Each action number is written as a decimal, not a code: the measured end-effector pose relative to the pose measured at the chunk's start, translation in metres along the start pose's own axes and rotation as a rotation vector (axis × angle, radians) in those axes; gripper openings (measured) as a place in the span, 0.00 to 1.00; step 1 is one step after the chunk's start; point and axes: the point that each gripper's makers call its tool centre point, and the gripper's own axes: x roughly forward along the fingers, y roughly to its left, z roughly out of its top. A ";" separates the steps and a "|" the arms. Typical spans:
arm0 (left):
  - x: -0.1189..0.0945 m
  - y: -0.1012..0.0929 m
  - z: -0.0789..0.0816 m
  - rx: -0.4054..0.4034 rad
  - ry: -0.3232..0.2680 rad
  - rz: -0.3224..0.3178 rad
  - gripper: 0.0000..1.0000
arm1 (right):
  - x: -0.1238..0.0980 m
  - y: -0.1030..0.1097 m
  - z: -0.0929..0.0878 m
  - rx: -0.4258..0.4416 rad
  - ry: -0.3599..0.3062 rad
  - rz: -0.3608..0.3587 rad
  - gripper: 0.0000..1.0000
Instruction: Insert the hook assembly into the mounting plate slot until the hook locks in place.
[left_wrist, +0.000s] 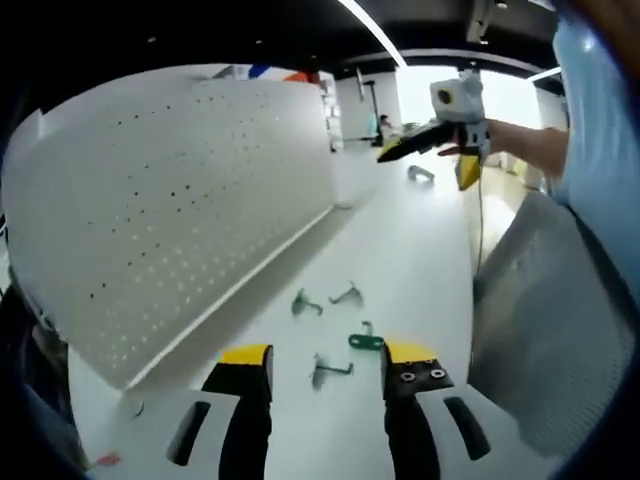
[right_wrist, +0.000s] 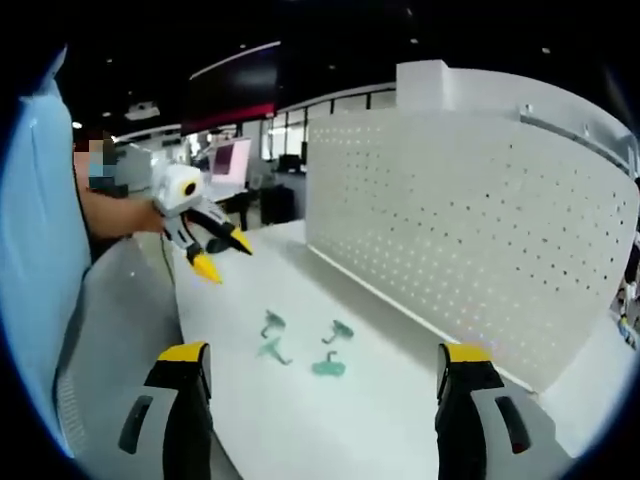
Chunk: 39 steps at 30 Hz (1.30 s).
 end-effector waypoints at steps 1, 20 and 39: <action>0.004 -0.001 -0.002 0.006 0.011 -0.008 0.44 | 0.000 -0.001 0.000 0.004 -0.001 -0.001 0.95; 0.039 0.008 -0.014 0.033 0.060 -0.052 0.31 | 0.005 -0.003 -0.004 0.011 0.013 0.000 0.95; 0.072 0.007 -0.033 0.100 0.166 -0.076 0.19 | 0.007 -0.006 -0.011 0.023 0.026 -0.003 0.95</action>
